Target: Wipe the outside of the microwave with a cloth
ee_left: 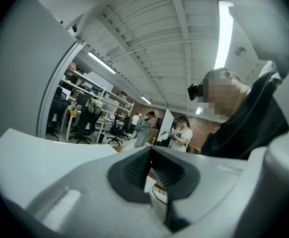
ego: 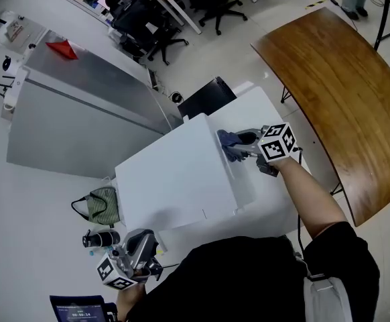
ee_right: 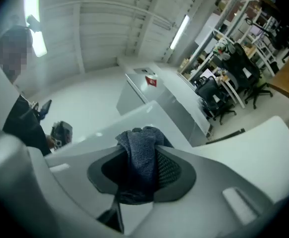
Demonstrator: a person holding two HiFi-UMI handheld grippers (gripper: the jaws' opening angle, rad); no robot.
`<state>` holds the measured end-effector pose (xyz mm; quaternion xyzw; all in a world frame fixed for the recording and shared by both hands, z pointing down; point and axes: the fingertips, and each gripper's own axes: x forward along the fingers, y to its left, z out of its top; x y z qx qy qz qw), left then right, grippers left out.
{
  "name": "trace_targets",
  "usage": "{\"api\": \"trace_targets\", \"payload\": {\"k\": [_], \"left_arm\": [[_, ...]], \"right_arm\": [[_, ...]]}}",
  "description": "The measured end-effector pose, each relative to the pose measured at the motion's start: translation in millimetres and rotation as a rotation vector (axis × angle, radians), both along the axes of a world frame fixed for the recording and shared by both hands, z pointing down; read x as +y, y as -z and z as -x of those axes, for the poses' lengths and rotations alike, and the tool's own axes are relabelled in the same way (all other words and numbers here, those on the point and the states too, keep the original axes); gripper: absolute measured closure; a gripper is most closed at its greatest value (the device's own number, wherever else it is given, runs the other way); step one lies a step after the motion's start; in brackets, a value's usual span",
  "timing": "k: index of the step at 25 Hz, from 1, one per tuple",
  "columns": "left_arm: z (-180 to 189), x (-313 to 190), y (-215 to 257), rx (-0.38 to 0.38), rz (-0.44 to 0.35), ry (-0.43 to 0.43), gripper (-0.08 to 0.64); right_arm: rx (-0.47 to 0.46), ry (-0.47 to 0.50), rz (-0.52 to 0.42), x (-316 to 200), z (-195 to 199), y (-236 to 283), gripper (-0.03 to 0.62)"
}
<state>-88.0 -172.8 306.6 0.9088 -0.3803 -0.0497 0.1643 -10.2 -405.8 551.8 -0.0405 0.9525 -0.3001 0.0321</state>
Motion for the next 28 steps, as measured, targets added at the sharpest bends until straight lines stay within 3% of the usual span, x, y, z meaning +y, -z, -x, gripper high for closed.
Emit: {"api": "trace_targets", "payload": {"k": [4,9,12,14,15,18,20,23,28], "left_arm": [[8,7,-12,-0.002,0.049,0.022,0.555],[14,10,-17,0.010,0.064,0.055,0.555],[13,12,-15,0.019,0.051,0.055,0.555],[20,18,-15,0.019,0.029,0.053,0.555],[22,20,-12,0.022,0.013,0.051,0.555],[15,16,8,0.042,-0.038,0.037,0.555],[14,16,12,0.047,-0.065,0.023,0.555],[8,15,19,0.061,-0.081,0.000,0.555],[16,21,6,0.034,-0.058,0.005,0.555]], "right_arm": [[0.252,0.015,0.047,-2,3,-94,0.474],[0.608,0.043,-0.039,-7,5,-160,0.480],[0.713,0.053,-0.038,-4,2,-177,0.478],[0.645,0.019,-0.040,-5,-7,-151,0.472],[0.554,-0.003,-0.040,-4,-12,-120,0.472],[0.141,-0.021,-0.023,12,-28,9,0.472],[-0.020,0.021,-0.044,31,-29,71,0.472],[-0.037,0.089,-0.069,57,-12,82,0.472],[-0.150,0.047,0.026,52,-15,63,0.472]]}}
